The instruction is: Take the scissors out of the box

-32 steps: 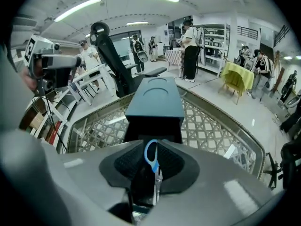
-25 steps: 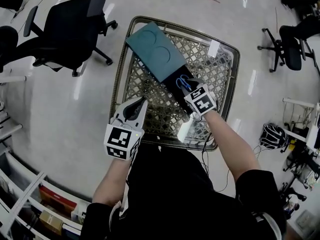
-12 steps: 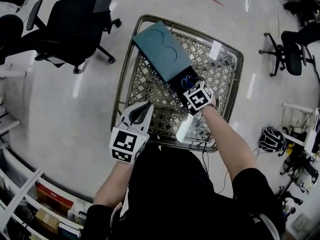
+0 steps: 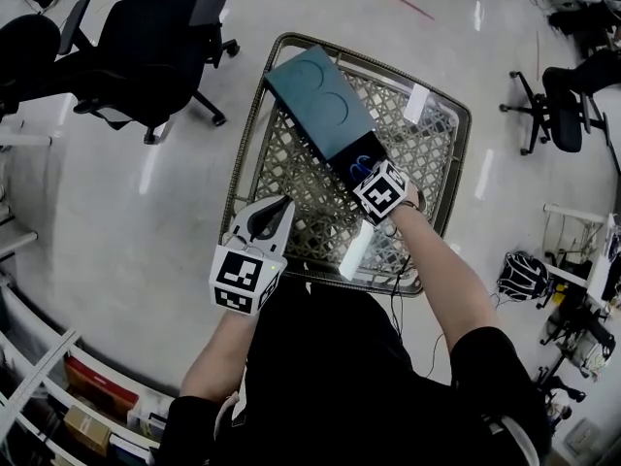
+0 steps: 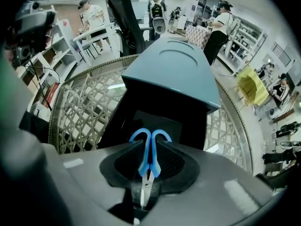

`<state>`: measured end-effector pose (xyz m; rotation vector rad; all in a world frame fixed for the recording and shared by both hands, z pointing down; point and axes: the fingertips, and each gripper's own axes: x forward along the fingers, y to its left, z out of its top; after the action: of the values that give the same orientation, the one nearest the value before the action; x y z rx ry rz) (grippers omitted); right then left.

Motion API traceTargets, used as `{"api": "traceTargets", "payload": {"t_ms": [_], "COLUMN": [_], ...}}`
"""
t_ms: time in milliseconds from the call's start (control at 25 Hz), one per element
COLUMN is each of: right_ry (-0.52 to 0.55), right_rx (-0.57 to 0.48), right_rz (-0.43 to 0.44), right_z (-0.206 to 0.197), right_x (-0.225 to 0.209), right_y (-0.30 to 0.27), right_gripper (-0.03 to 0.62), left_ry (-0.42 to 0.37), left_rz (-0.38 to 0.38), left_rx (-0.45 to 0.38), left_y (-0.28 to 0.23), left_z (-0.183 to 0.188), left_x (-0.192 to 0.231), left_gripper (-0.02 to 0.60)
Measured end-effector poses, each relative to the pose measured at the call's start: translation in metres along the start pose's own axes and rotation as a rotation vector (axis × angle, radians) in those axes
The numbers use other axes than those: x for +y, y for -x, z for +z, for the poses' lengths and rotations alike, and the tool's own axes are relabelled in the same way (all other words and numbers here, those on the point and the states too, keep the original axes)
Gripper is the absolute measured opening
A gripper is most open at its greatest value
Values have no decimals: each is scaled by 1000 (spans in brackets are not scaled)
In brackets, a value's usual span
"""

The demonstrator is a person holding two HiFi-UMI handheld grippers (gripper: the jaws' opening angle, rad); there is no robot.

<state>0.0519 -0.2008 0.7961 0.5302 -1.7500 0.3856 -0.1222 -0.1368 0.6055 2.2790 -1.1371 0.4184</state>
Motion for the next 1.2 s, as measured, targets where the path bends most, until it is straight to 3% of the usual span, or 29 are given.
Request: {"api": "traceTargets", "payload": {"t_ms": [280, 600, 840, 1040, 1200], "right_ry": [-11, 105, 25, 27, -15], "right_rx": [-12, 20, 7, -9, -110], "right_rz": [-11, 40, 85, 10, -29], "right_z": [0, 1, 0, 1, 8], "right_x": [-2, 6, 1, 0, -8], "right_y": [0, -4, -4, -3, 17], "right_gripper": [129, 78, 80, 87, 87], "left_ry": [19, 35, 33, 24, -4], "left_rz": [-8, -10, 5, 18, 34], "left_rx": [-3, 2, -14, -20, -26], "left_y": [4, 8, 19, 30, 35], "left_z": [-4, -9, -2, 6, 18], "left_x": [1, 5, 6, -1, -18], "left_gripper": [17, 17, 17, 17, 17]}}
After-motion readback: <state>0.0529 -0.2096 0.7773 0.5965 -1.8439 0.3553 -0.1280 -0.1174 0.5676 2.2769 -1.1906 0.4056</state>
